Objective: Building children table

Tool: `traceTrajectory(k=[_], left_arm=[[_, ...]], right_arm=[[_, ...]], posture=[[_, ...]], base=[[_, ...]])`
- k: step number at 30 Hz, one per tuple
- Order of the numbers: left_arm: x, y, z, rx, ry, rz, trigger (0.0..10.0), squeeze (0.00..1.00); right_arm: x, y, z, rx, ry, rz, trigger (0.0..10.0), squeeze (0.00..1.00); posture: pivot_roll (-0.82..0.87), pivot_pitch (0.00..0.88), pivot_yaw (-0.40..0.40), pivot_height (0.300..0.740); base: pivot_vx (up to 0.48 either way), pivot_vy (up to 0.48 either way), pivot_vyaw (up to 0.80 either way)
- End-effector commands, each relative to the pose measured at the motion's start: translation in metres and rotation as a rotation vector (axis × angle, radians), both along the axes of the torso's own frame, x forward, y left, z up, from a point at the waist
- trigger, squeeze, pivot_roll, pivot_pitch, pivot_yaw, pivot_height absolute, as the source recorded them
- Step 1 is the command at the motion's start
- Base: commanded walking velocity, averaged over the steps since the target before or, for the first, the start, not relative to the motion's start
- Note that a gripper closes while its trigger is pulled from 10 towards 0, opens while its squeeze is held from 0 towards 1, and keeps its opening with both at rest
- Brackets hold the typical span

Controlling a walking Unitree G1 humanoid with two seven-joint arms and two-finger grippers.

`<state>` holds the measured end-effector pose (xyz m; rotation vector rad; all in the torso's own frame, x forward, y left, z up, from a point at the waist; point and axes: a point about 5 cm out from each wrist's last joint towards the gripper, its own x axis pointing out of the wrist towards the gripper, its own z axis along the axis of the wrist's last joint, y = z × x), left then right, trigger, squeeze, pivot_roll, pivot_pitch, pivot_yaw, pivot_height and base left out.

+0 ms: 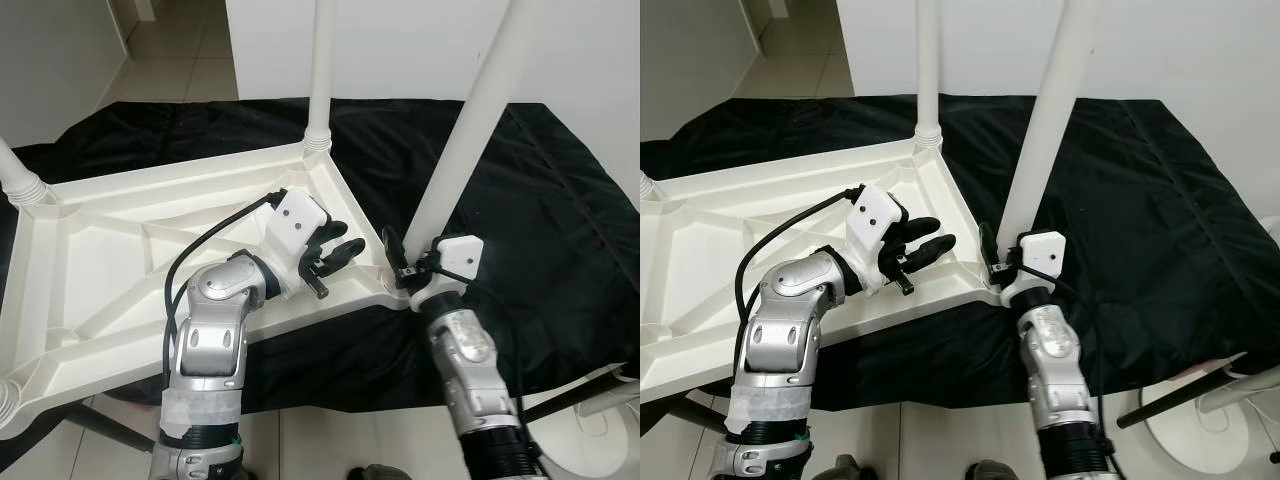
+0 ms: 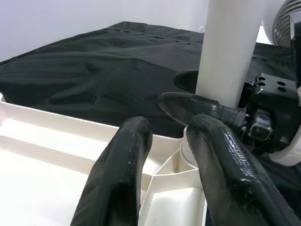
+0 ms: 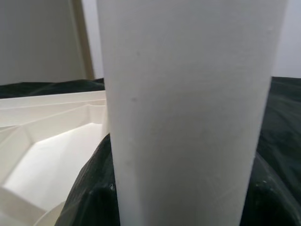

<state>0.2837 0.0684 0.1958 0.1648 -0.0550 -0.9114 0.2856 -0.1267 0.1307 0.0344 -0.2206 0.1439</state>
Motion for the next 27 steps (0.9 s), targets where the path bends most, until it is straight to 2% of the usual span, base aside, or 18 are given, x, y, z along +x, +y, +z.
traceTrajectory(k=[1, 8, 12, 16, 27], left_arm=[[0.008, 0.010, 0.004, -0.035, -0.049, 0.299, 10.0, 0.00], [0.008, 0.010, 0.004, -0.036, -0.050, 0.302, 10.0, 0.00], [0.007, 0.010, 0.003, -0.033, -0.053, 0.299, 10.0, 0.00], [0.007, 0.009, 0.003, -0.029, -0.052, 0.297, 10.0, 0.00], [0.006, 0.008, 0.002, -0.030, -0.053, 0.289, 10.0, 0.00]], right_arm=[[-0.006, 0.002, -0.032, -0.024, 0.160, -0.024, 10.0, 0.00], [-0.008, 0.006, -0.027, -0.015, 0.104, -0.066, 10.0, 0.00], [-0.012, 0.009, -0.023, 0.057, 0.080, -0.093, 10.0, 0.00], [-0.012, 0.010, -0.021, 0.079, 0.076, -0.096, 10.0, 0.00], [-0.010, 0.008, -0.020, 0.067, 0.067, -0.107, 10.0, 0.00]], posture=[[-0.03, 0.037, 0.016, 0.740], [-0.03, 0.029, 0.008, 0.740], [-0.02, 0.024, 0.003, 0.740], [-0.02, 0.020, 0.004, 0.740], [-0.02, 0.011, 0.002, 0.740]], base=[[0.000, 0.000, 0.00], [0.000, 0.000, 0.00], [0.000, 0.000, 0.00], [0.000, 0.000, 0.00], [0.000, 0.000, 0.00]])
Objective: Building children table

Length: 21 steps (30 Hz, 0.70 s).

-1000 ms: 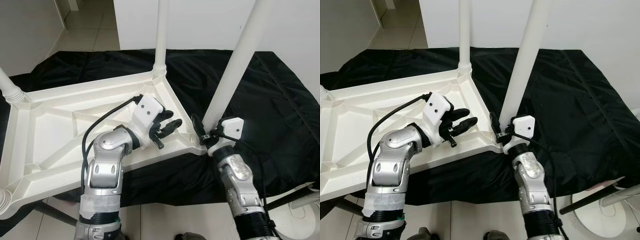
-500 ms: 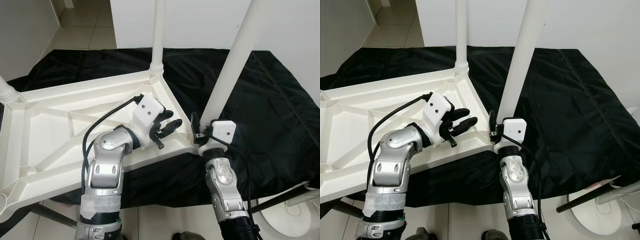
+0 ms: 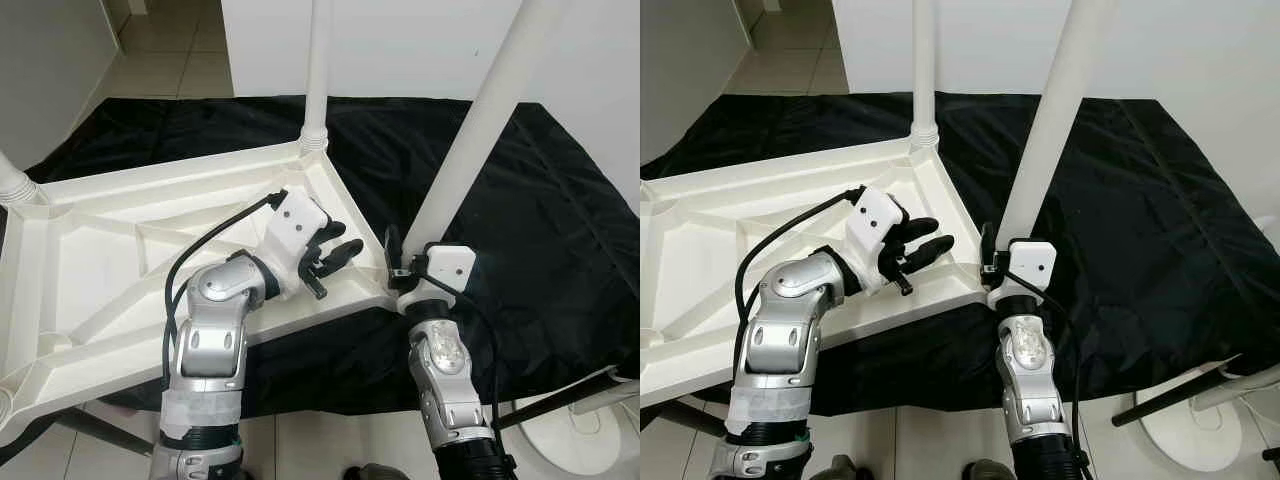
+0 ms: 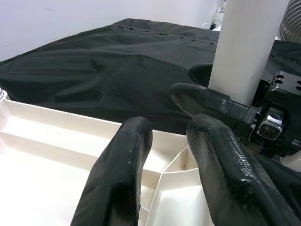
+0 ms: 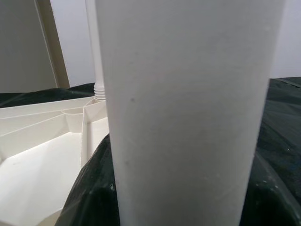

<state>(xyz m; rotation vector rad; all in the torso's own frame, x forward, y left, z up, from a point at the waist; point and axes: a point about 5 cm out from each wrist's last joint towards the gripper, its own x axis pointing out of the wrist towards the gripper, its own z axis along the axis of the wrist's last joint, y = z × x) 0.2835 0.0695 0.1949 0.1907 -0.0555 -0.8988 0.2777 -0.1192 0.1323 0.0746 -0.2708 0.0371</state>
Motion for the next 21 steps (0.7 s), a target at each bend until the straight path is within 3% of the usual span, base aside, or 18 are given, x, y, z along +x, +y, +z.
traceTrajectory(k=[1, 7, 8, 9, 14, 15, 16, 17, 21], left_arm=[[0.006, 0.007, 0.003, -0.053, -0.044, 0.276, 10.0, 0.00], [0.006, 0.005, 0.002, -0.053, -0.046, 0.272, 10.0, 0.00], [0.006, 0.005, 0.003, -0.057, -0.046, 0.270, 10.0, 0.00], [0.006, 0.004, 0.003, -0.057, -0.047, 0.270, 10.0, 0.00], [0.005, 0.004, 0.003, -0.055, -0.048, 0.270, 10.0, 0.00], [0.005, 0.004, 0.003, -0.055, -0.048, 0.269, 10.0, 0.00], [0.005, 0.004, 0.003, -0.055, -0.048, 0.269, 10.0, 0.00], [0.005, 0.004, 0.003, -0.055, -0.048, 0.268, 10.0, 0.00], [0.005, 0.003, 0.003, -0.057, -0.048, 0.267, 10.0, 0.00]], right_arm=[[-0.002, 0.001, -0.021, 0.018, 0.112, -0.002, 10.0, 0.00], [0.001, -0.006, -0.019, 0.008, 0.098, -0.016, 10.0, 0.00], [0.002, -0.008, -0.017, 0.021, 0.087, -0.004, 10.0, 0.08], [0.002, -0.010, -0.014, 0.021, 0.072, 0.002, 10.0, 1.00], [0.004, -0.016, -0.008, 0.011, 0.041, 0.023, 10.0, 1.00], [0.005, -0.018, -0.005, -0.003, 0.030, 0.054, 10.0, 0.81], [0.005, -0.018, -0.005, -0.003, 0.030, 0.054, 10.0, 0.81], [0.007, -0.020, -0.001, -0.013, 0.016, 0.085, 10.0, 0.00], [0.011, -0.030, 0.008, -0.042, -0.008, 0.176, 10.0, 0.00]], posture=[[-0.02, 0.011, 0.002, 0.740], [-0.03, 0.002, -0.002, 0.740], [-0.03, 0.002, -0.002, 0.740], [-0.02, 0.000, -0.003, 0.740], [-0.03, 0.000, -0.003, 0.740], [-0.03, 0.000, -0.003, 0.740], [-0.03, 0.000, -0.003, 0.740], [-0.03, 0.001, -0.003, 0.740], [-0.03, 0.001, -0.002, 0.740]], base=[[0.000, 0.000, 0.00], [0.000, 0.000, 0.00], [0.000, 0.000, 0.00], [0.000, 0.000, 0.00], [0.000, 0.000, 0.00], [0.000, 0.000, 0.00], [0.000, 0.000, 0.00], [0.000, 0.000, 0.00], [0.000, 0.000, 0.00]])
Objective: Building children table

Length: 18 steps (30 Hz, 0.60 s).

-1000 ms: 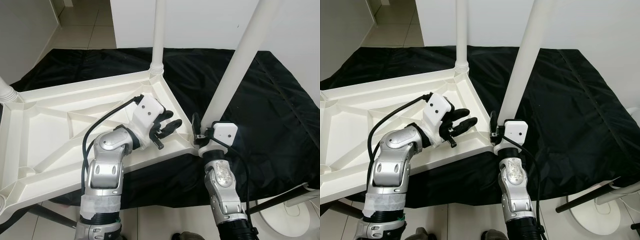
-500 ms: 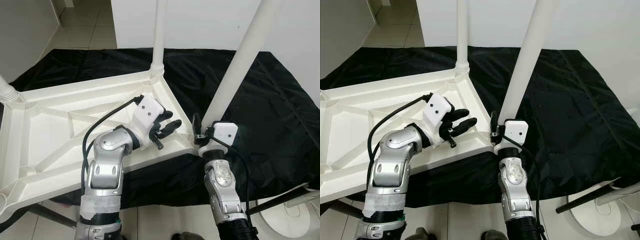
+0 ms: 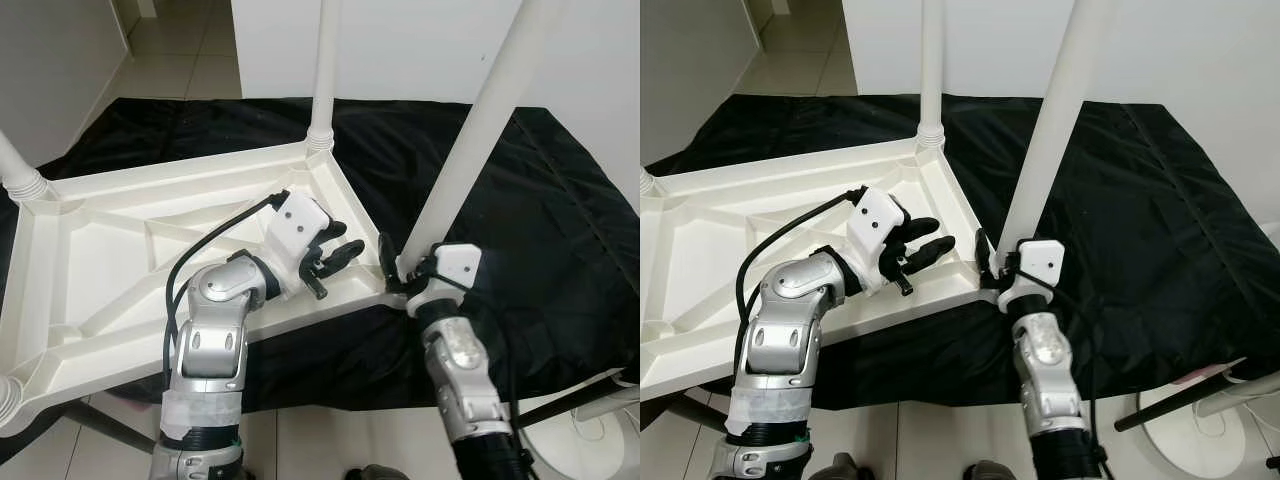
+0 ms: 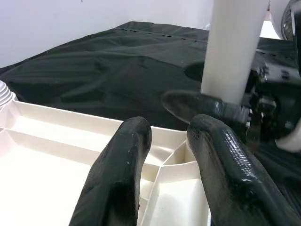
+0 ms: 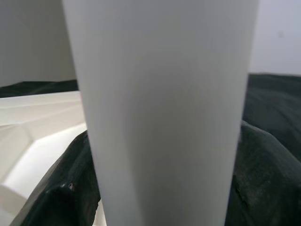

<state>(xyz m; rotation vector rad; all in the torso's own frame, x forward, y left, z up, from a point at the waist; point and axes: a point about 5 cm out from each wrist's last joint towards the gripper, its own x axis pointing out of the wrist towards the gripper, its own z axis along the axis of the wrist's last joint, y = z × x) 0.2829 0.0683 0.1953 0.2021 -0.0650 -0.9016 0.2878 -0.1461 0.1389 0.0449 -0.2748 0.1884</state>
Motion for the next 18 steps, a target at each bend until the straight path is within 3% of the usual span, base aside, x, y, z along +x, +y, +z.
traceTrajectory(k=[1, 11, 18], left_arm=[[0.006, 0.005, 0.003, -0.064, -0.036, 0.271, 10.0, 0.00], [0.006, 0.005, 0.003, -0.062, -0.035, 0.274, 10.0, 0.00], [0.007, 0.005, 0.004, -0.062, -0.037, 0.275, 10.0, 0.00]], right_arm=[[0.001, -0.003, 0.002, 0.007, 0.004, 0.031, 10.0, 0.00], [0.008, -0.013, 0.014, -0.075, -0.007, 0.224, 10.0, 0.00], [0.019, -0.030, 0.018, -0.160, 0.041, 0.361, 10.0, 0.00]], posture=[[-0.03, 0.001, -0.002, 0.740], [-0.03, 0.007, 0.002, 0.740], [-0.03, 0.018, 0.013, 0.740]], base=[[0.000, 0.000, 0.00], [0.000, 0.000, 0.00], [0.000, 0.000, 0.00]])
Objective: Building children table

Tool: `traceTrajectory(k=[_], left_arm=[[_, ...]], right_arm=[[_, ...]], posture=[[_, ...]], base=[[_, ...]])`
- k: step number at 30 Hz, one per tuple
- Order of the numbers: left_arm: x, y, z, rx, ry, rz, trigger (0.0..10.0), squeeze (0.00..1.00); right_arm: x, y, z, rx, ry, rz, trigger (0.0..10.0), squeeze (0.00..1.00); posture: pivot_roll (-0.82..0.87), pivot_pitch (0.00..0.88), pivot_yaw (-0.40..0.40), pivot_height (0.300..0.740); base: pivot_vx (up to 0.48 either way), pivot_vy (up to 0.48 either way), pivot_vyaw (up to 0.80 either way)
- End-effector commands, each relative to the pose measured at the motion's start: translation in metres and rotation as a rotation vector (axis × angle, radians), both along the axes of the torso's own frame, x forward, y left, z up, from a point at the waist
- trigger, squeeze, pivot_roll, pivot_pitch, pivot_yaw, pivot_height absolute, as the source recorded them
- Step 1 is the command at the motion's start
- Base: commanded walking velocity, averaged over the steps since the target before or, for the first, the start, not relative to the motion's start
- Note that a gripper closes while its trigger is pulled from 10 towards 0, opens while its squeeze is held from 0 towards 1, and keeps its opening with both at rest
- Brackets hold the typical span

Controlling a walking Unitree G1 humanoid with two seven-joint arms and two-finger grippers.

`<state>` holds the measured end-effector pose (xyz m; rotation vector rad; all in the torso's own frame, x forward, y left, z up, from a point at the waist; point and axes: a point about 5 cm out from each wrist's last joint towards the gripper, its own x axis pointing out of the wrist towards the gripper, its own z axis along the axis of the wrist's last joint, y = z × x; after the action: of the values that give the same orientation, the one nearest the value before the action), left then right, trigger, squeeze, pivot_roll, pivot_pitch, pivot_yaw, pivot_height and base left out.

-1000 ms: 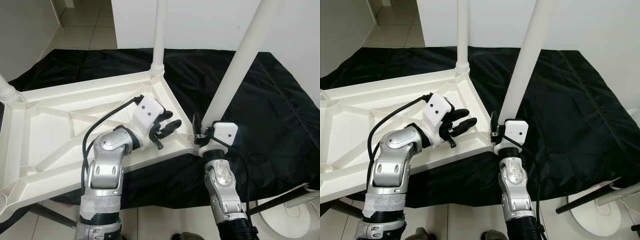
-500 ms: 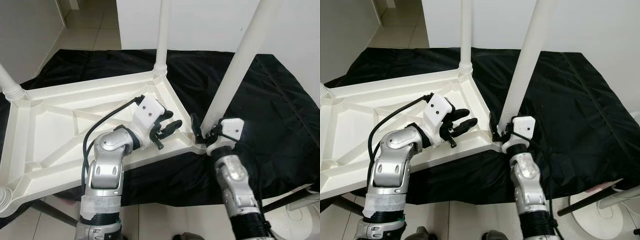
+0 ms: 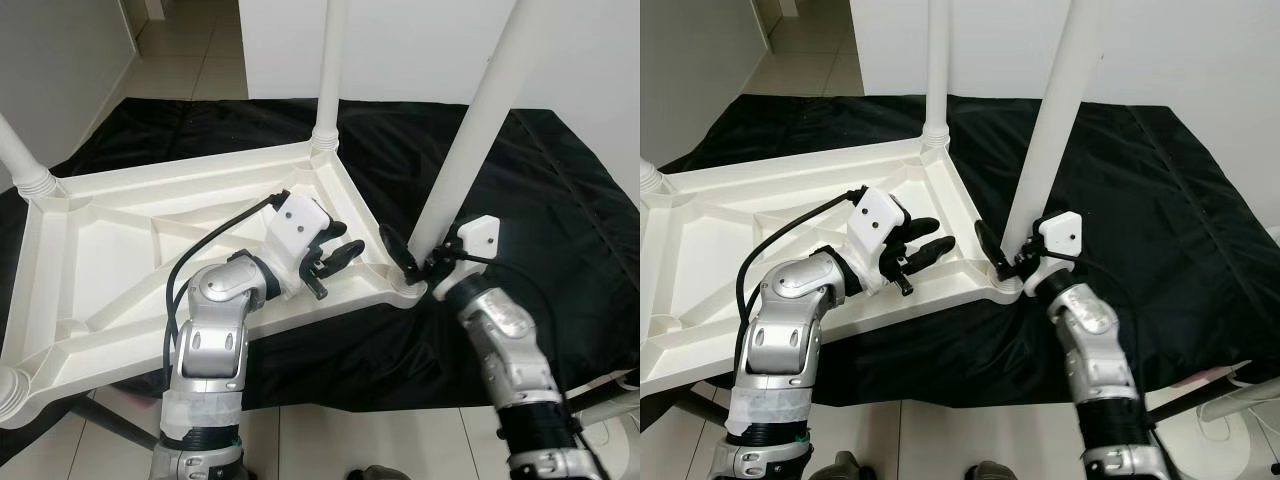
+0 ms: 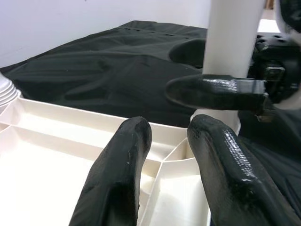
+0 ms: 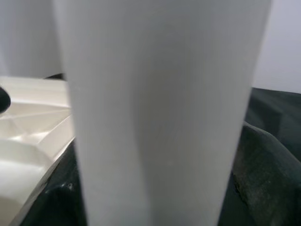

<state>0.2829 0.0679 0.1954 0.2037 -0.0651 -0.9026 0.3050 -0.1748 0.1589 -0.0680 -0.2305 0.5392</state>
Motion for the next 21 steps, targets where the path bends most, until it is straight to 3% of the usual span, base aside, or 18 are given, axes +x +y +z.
traceTrajectory(k=[1, 7, 21], left_arm=[[0.007, 0.005, 0.004, -0.063, -0.038, 0.276, 10.0, 0.00], [0.008, 0.005, 0.005, -0.061, -0.041, 0.276, 10.0, 0.00], [0.009, 0.006, 0.006, -0.063, -0.042, 0.283, 10.0, 0.00]], right_arm=[[0.003, -0.005, -0.003, -0.029, 0.042, 0.065, 10.0, 0.00], [0.007, -0.015, -0.005, -0.119, 0.116, 0.221, 10.0, 0.00], [0.020, -0.019, -0.001, -0.189, 0.115, 0.291, 10.0, 0.00]], posture=[[-0.03, 0.018, 0.013, 0.740], [-0.03, 0.025, 0.020, 0.740], [-0.02, 0.034, 0.020, 0.740]], base=[[0.000, 0.000, 0.00], [0.000, 0.000, 0.00], [0.000, 0.000, 0.00]])
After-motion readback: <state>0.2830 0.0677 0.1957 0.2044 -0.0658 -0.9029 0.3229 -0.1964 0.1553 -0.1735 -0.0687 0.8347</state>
